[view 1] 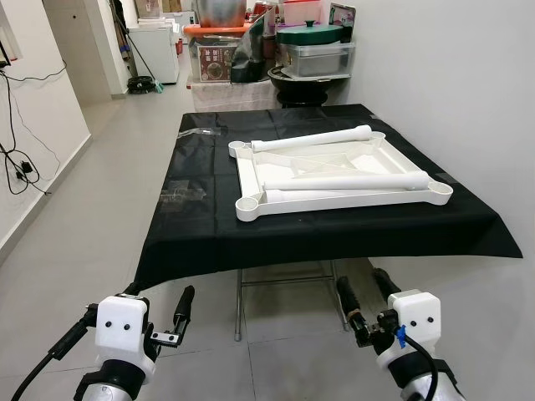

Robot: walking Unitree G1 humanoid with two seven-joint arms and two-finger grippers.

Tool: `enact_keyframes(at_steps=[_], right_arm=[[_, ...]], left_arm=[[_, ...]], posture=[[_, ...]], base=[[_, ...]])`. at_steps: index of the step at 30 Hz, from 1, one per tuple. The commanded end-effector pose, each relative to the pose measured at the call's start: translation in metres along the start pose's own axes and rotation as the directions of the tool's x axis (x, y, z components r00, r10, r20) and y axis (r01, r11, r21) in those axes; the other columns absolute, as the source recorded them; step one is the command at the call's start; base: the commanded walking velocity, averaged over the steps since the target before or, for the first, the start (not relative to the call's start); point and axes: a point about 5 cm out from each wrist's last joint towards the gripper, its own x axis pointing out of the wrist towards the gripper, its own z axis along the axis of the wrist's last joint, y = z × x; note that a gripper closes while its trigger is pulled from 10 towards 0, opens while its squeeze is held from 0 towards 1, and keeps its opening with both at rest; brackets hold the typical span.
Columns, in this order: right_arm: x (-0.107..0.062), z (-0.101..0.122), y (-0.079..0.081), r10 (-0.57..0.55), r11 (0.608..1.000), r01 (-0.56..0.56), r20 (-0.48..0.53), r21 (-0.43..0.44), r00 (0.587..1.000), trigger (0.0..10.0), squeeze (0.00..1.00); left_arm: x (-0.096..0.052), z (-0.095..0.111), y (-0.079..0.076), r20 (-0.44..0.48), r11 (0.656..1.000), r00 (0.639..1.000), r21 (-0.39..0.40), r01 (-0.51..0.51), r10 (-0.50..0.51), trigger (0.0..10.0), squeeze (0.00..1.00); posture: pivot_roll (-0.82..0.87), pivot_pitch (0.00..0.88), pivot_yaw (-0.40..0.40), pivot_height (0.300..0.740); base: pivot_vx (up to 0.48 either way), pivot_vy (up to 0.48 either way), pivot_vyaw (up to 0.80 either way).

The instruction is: Building children table

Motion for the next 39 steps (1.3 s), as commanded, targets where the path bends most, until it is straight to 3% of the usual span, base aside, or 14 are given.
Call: enact_keyframes(at_steps=[1, 25, 26, 27, 39], right_arm=[[0.0, 0.004, -0.003, -0.005, 1.0, 0.005, 0.016, 0.005, 1.0, 10.0, 1.0], [0.001, 0.009, -0.005, 0.001, 1.0, -0.002, 0.037, 0.025, 0.999, 10.0, 1.0], [0.002, 0.007, -0.007, -0.016, 1.0, 0.016, 0.015, 0.003, 1.0, 10.0, 1.0], [0.004, 0.004, -0.009, -0.038, 0.999, 0.037, -0.016, -0.033, 0.999, 10.0, 0.0], [0.008, 0.004, -0.011, -0.045, 0.996, 0.043, -0.027, -0.078, 0.999, 10.0, 0.0]], left_arm=[[0.0, -0.005, 0.004, -0.027, 1.0, 0.999, 0.013, -0.021, 0.021, 10.0, 1.0], [0.003, -0.006, 0.002, -0.057, 0.999, 0.997, 0.03, -0.041, 0.042, 10.0, 1.0], [0.004, -0.006, 0.002, -0.059, 0.999, 0.997, 0.031, -0.038, 0.04, 10.0, 0.0], [0.006, -0.007, 0.001, -0.07, 0.998, 0.997, 0.047, -0.031, 0.034, 10.0, 0.0], [0.012, -0.005, 0.002, -0.061, 0.998, 0.997, 0.036, -0.042, 0.045, 10.0, 0.0]], posture=[[0.02, 0.0, -0.011, 0.74], [0.02, 0.0, -0.014, 0.74], [0.02, 0.0, -0.013, 0.74], [0.02, 0.0, -0.013, 0.74], [0.01, 0.0, -0.011, 0.74]], base=[[0.0, 0.0, 0.0], [0.0, 0.0, 0.0], [0.0, 0.0, 0.0], [0.0, 0.0, 0.0], [0.0, 0.0, 0.0]])
